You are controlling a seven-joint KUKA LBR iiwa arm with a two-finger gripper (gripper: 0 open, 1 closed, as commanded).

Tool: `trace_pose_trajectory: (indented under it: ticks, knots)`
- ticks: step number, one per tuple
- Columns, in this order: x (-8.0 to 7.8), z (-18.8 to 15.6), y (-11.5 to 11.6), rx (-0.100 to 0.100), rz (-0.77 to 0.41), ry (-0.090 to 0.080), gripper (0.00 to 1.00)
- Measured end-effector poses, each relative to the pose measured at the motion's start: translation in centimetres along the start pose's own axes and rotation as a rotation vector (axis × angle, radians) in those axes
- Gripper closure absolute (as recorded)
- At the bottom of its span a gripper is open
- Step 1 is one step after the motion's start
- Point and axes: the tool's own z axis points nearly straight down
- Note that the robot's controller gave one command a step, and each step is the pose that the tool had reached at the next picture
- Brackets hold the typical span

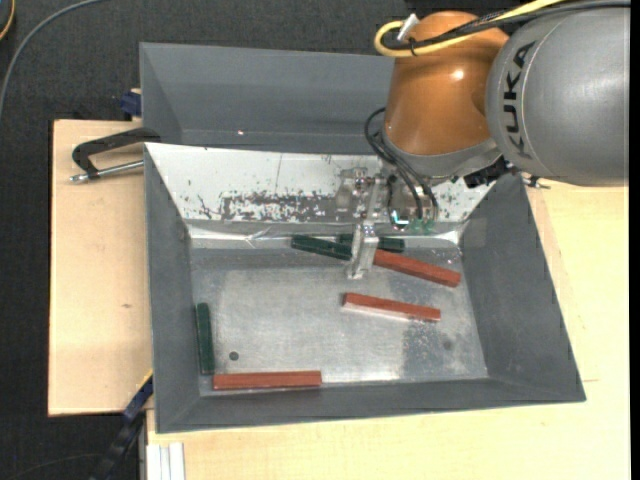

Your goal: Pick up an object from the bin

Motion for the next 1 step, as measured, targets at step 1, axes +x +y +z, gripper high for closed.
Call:
trace_pose_trajectory:
  ticks: [1]
  knots:
    - [6.2, 7.4, -4.39, 0.002, 0.091, 0.005, 0.0]
